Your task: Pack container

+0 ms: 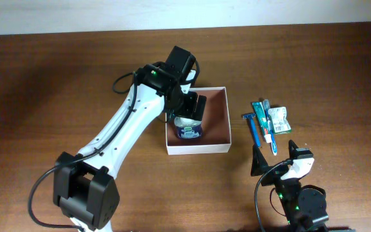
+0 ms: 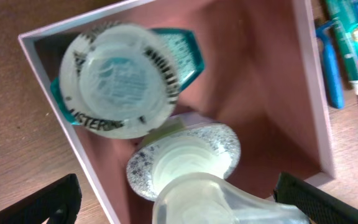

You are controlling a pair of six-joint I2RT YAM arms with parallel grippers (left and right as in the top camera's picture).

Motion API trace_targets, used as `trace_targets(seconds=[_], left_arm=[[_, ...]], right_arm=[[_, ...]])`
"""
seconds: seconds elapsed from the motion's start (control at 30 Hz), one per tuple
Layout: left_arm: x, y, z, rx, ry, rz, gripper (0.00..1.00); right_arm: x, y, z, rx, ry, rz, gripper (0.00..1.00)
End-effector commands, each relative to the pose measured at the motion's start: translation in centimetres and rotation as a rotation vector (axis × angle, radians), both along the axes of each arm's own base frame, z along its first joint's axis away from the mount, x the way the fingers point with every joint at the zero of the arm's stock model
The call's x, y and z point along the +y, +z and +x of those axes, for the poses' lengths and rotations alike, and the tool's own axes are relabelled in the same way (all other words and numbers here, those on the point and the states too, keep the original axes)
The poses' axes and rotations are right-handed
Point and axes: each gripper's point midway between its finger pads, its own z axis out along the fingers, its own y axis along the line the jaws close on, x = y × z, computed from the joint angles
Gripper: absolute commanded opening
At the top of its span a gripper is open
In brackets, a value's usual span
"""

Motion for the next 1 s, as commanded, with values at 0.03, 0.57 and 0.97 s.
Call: trace_targets(seconds=[0.03,0.57,0.97], left_arm=[[-0.4,2.5,0.1,-0.043,-0.003,-0.045,0.99],[-2.0,2.6,-1.0,-0.044,-0.048,-0.048,0.99],[-2.5,2.6,-1.2,-0.050,-0.055,-0.049,0.99]], right_arm=[[-0.3,-0.3,0.1,-0.001,-0.014,-0.011,0.98],[-0.3,-0.3,0.1,-0.001,-0.014,-0.011,0.98],[-0.3,-0.3,0.1,-0.001,-0.014,-0.011,0.98]])
